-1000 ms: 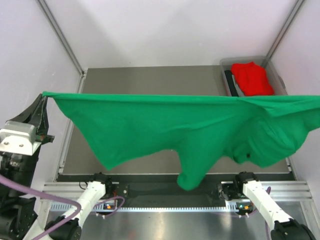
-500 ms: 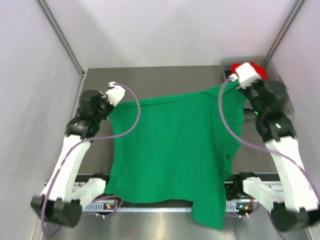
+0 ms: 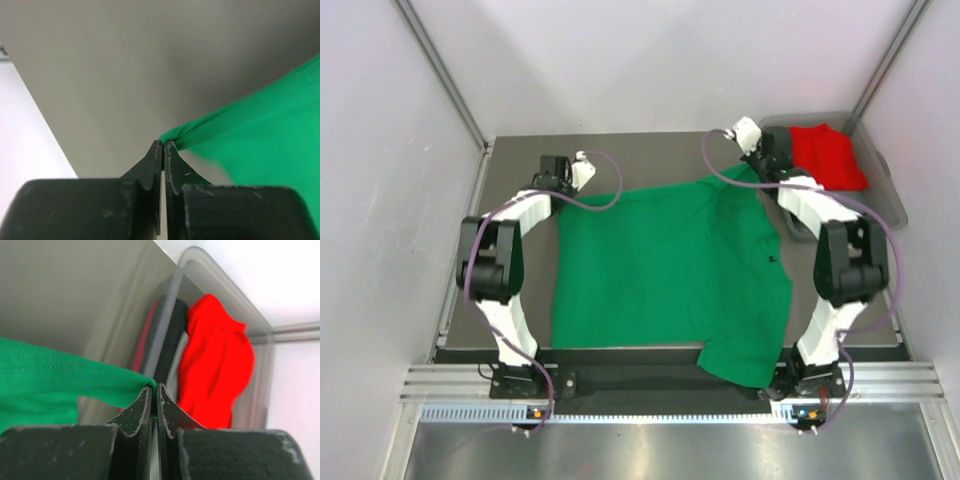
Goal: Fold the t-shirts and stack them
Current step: Flatten the tshirt out, then fold the tshirt
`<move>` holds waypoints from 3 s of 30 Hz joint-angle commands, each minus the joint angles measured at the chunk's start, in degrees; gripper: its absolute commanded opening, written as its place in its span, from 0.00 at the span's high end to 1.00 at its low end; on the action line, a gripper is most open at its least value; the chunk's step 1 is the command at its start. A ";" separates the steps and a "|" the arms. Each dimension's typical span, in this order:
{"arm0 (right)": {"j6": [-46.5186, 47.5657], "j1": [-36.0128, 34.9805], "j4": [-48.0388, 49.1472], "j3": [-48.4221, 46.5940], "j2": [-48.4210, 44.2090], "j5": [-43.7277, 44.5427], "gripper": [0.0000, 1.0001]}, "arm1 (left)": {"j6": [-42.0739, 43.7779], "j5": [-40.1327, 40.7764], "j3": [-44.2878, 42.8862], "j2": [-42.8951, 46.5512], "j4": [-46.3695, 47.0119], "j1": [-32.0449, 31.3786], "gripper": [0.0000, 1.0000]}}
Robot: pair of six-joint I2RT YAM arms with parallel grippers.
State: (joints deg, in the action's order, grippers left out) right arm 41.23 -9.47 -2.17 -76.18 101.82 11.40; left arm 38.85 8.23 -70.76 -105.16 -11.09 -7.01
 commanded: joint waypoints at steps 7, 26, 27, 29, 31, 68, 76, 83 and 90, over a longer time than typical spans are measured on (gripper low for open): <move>-3.26 1.21 7.45 -19.24 15.06 5.30 1.00 | -0.53 7.94 -18.17 -14.80 7.22 1.82 1.00; -5.29 1.04 0.68 -23.85 16.75 3.90 1.00 | -10.10 3.12 -26.64 -14.47 -0.06 2.00 1.00; -5.20 1.12 0.68 -22.27 15.61 3.72 1.00 | -11.33 2.41 -25.49 -13.24 -0.77 1.91 1.00; -4.67 1.04 1.03 -17.09 12.01 3.37 1.00 | -12.13 0.04 -21.80 -9.11 -1.48 1.82 1.00; -4.15 1.21 1.38 -12.27 8.59 2.40 1.00 | -12.48 -0.93 -17.51 -5.16 -1.13 1.47 1.00; -11.44 -1.42 -7.58 15.01 -14.46 -8.85 1.00 | -13.80 -3.40 3.08 5.67 -0.42 1.29 1.00; -11.61 -2.13 -7.41 16.94 -15.86 -9.29 1.00 | -14.06 -3.75 5.90 7.17 -1.21 1.29 1.00; -12.32 -2.56 -8.72 17.21 -15.60 -10.17 1.00 | -14.68 -2.08 4.32 8.48 -4.28 1.29 0.65; -12.67 -3.27 -8.90 18.35 -15.86 -10.34 1.00 | -16.26 -4.17 2.47 14.63 -5.35 1.29 0.57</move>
State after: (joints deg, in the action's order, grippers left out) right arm 29.52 -11.81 -11.77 -58.15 88.25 1.85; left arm 24.05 5.54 -65.56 -94.98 -16.84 -5.76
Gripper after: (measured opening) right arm 0.024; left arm 0.428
